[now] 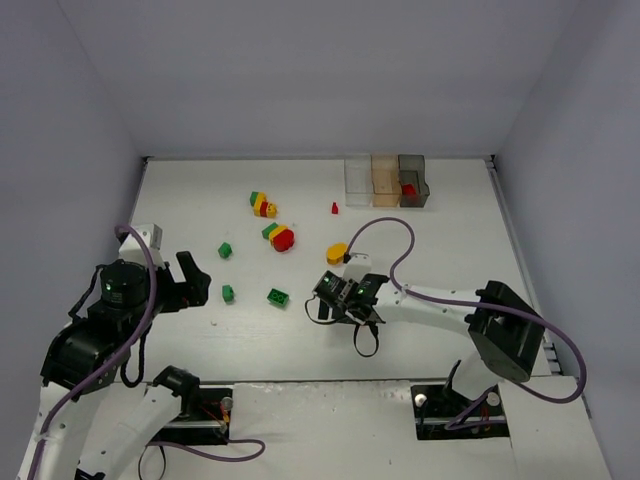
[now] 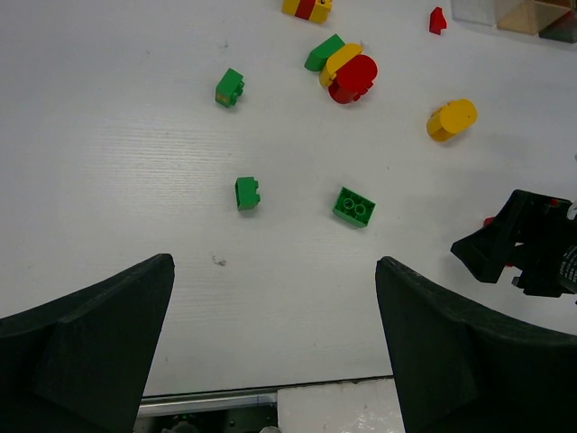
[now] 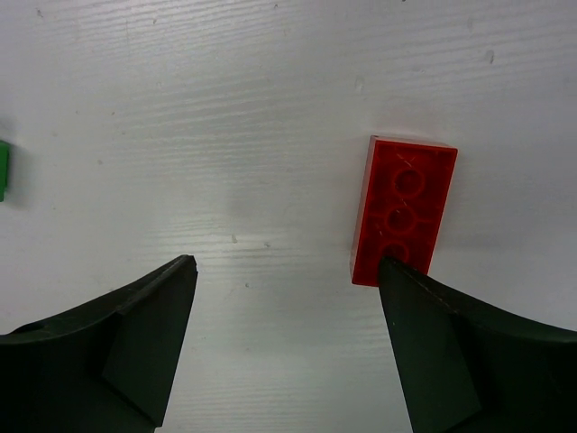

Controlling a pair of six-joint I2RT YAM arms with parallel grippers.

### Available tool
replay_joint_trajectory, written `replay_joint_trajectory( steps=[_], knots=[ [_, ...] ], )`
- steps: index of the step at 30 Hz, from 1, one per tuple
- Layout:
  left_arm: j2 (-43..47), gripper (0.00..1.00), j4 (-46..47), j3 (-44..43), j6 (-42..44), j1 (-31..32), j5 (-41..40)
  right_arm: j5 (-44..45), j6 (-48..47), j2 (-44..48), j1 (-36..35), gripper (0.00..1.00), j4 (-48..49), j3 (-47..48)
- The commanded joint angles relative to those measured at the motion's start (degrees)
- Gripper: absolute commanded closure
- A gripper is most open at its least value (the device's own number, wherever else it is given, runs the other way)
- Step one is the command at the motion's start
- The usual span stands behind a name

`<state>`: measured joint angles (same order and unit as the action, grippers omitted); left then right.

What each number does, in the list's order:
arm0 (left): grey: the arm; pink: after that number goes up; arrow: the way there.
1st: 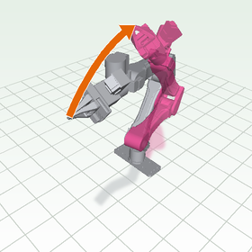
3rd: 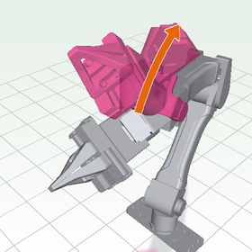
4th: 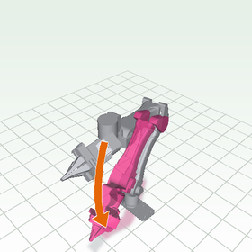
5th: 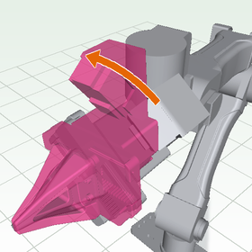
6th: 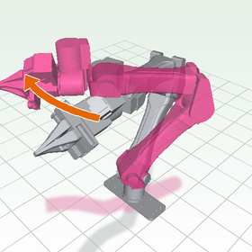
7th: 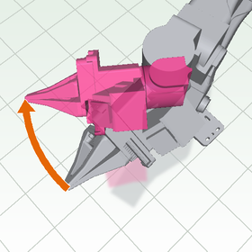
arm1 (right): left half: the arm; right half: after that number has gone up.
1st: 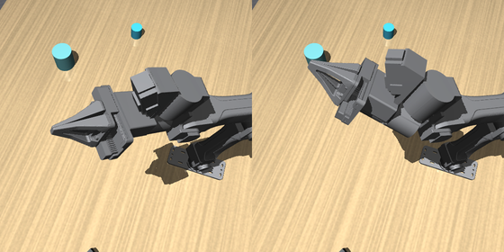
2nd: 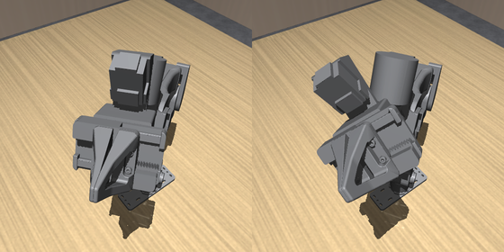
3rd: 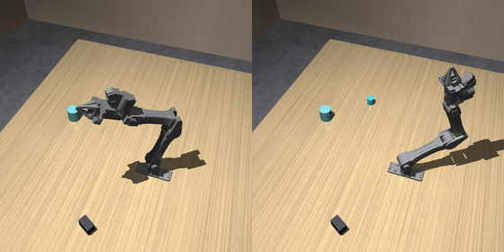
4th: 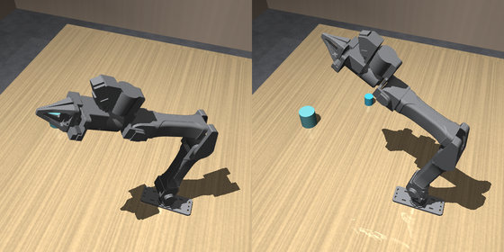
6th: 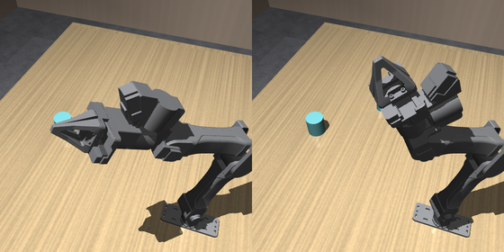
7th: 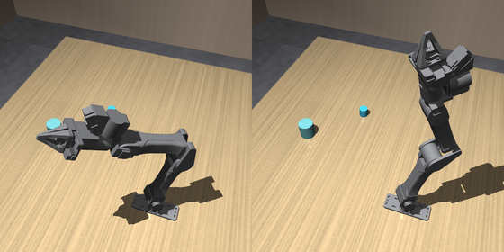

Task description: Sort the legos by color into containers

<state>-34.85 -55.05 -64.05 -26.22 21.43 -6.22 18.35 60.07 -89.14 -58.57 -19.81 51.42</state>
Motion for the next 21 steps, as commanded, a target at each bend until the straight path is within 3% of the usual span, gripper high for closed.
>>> replay_joint_trajectory(
  steps=[1, 8, 21],
  knots=[
    [-1.62, 0.13, 3.28, -0.28, -0.50, 0.54, 0.07, 5.03, 2.15, 2.04, -0.41, 0.23, -2.51, 3.07],
    [-2.41, 0.13, 3.72, -0.20, -0.15, 1.16, -0.20, 7.58, 2.86, 4.42, 0.11, 0.28, -3.39, 2.55],
    [-3.47, 0.13, 4.16, -0.28, 0.55, 1.77, -0.37, 6.44, 1.63, 2.93, 6.88, 0.28, -4.18, -1.14]
  ],
)
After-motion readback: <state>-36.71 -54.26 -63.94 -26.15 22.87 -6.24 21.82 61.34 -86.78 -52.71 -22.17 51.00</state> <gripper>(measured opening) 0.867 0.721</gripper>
